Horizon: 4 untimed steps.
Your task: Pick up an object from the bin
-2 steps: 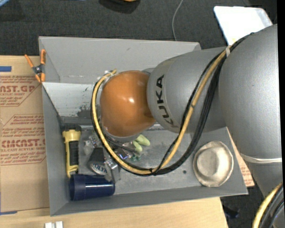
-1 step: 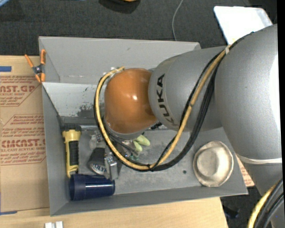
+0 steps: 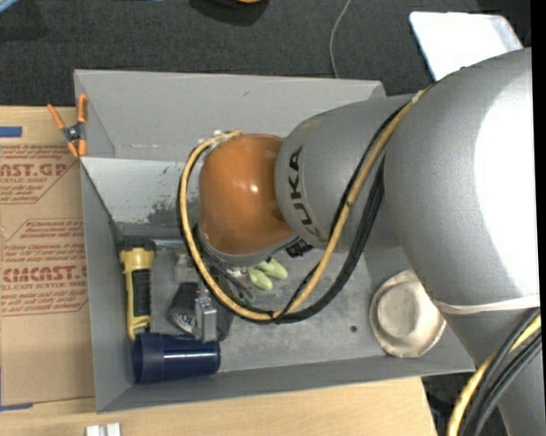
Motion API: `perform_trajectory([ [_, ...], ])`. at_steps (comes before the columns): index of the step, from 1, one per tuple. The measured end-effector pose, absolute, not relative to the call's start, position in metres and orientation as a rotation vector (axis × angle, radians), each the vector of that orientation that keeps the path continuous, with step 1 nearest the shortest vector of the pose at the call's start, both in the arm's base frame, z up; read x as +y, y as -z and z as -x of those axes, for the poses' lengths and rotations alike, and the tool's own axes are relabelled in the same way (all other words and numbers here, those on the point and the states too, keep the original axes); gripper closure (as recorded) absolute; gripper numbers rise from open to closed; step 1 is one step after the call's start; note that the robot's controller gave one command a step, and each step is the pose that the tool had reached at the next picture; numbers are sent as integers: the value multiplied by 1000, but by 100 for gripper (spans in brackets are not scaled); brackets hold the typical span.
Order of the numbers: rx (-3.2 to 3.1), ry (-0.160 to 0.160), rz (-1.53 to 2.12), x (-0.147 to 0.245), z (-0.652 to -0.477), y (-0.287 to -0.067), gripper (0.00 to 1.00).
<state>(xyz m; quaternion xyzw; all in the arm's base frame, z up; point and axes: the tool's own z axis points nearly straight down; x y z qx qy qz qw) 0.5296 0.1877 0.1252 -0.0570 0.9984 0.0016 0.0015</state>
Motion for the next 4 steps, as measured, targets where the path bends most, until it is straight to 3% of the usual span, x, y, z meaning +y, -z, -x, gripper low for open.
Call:
perform_trajectory([
  [1,3026,-4,822,169,-544,-101,0],
  [2,2970,-6,1009,171,-549,-111,0],
  [3,3088,-7,555,167,-549,-108,0],
  [4,3135,-17,2,137,-544,-103,100],
])
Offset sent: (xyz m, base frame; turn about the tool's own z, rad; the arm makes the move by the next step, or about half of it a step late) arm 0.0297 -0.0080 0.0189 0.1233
